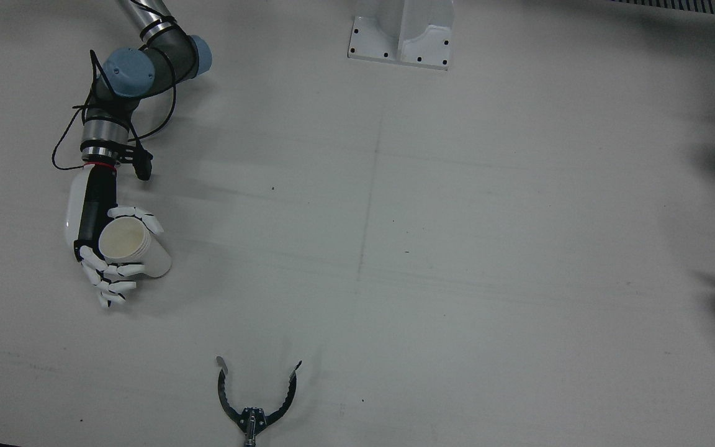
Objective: Pour water
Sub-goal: 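Lift the white cup off the table with the right hand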
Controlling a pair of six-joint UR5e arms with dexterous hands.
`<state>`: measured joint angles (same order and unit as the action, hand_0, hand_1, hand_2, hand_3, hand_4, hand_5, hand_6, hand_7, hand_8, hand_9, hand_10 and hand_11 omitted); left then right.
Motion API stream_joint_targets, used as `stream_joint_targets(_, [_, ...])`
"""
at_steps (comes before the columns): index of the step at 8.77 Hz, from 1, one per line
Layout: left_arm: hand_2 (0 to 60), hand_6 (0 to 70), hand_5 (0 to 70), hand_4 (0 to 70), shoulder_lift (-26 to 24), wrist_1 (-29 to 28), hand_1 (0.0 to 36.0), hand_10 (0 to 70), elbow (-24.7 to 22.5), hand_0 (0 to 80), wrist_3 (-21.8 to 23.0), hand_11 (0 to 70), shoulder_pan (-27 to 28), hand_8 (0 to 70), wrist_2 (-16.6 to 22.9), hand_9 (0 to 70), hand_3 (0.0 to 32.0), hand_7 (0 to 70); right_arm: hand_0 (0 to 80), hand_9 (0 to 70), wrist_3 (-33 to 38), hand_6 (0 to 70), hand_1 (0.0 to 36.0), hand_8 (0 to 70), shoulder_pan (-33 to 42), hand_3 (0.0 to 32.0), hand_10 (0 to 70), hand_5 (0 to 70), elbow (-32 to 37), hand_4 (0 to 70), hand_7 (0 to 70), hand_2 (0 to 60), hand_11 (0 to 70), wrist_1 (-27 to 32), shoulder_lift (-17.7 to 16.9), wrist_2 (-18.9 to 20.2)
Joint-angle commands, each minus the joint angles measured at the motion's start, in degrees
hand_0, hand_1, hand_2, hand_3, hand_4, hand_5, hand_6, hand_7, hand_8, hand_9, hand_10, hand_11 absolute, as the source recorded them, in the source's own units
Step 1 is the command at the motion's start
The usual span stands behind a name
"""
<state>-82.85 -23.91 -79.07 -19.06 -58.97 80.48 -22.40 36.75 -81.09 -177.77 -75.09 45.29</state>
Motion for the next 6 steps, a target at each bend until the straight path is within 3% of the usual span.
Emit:
stream_joint_targets(1, [0.0, 24.0, 44.2, 57.6, 0.23, 0.18, 27.5, 12.9, -1.34, 80.0, -0.02, 21.2, -0.09, 27.2, 0.12, 41.0, 0.0, 48.0, 44.9, 57.2, -0.36, 54.3, 28.1, 42.4, 0.77, 0.0, 21.0, 70.0, -4.93, 50.0, 68.3, 60.0, 31.2, -0.90, -0.14, 0.15])
stream_joint_targets(2, [0.0, 24.2, 44.5, 58.4, 0.23, 0.70, 27.9, 12.8, -2.92, 80.0, 0.07, 21.1, -0.09, 27.1, 0.29, 40.9, 0.0, 48.3, 45.7, 61.2, -0.80, 58.4, 31.3, 45.5, 2.08, 0.0, 23.3, 70.0, -7.74, 52.1, 70.0, 60.0, 34.8, -2.48, -0.14, 0.32])
stream_joint_targets(4, [0.0, 24.9, 45.1, 59.9, -0.81, 6.82, 28.5, 12.9, -10.89, 80.0, -0.45, 21.4, 0.26, 27.3, 3.09, 41.0, 0.0, 49.3, 45.9, 58.1, -4.90, 56.8, 31.3, 43.0, 5.06, 0.0, 22.4, 70.0, -17.03, 49.5, 70.0, 60.0, 33.4, -9.66, -0.14, 2.24])
stream_joint_targets(6, [0.0, 25.1, 45.6, 61.8, -7.73, 10.71, 28.9, 12.7, -12.42, 80.0, -1.85, 21.2, 0.35, 27.1, 7.21, 40.9, 0.0, 49.8, 46.0, 62.0, -9.92, 62.1, 34.3, 46.0, 8.15, 0.0, 25.2, 70.0, -22.43, 57.4, 70.0, 60.0, 37.4, -10.31, -0.14, 4.89])
